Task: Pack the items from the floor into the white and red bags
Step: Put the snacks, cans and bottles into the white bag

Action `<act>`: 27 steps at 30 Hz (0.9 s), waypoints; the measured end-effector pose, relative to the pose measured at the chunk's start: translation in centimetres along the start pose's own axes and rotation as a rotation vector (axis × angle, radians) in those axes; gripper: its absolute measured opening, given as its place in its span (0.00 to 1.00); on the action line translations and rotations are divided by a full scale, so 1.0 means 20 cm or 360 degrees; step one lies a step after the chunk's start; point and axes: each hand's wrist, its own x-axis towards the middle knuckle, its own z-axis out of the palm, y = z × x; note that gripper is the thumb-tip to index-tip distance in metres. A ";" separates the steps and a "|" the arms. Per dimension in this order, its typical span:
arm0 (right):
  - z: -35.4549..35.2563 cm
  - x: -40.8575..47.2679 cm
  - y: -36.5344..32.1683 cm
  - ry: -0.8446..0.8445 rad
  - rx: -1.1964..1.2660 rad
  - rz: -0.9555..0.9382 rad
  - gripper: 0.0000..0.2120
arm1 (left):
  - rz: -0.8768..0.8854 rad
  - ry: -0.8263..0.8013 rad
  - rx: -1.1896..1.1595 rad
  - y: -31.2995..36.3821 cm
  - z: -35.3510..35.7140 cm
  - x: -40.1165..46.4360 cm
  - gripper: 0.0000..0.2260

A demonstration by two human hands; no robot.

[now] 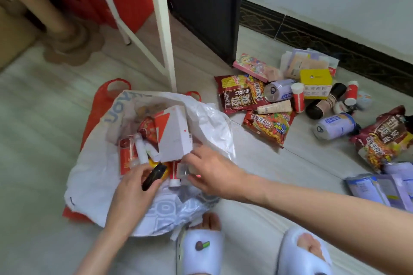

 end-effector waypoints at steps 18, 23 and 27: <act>0.47 0.15 -0.06 -0.0440 -0.0636 -0.0339 0.14 | -0.0311 -0.0180 0.0016 -0.30 0.23 -0.12 0.12; 0.31 0.09 -0.02 -0.0099 -0.0514 -0.0311 0.09 | -0.0026 0.0025 -0.0062 -0.25 0.13 -0.15 0.14; 0.03 -0.05 0.08 0.0145 -0.0554 -0.0223 0.15 | 0.0307 0.0107 -0.0113 -0.05 0.06 -0.08 0.19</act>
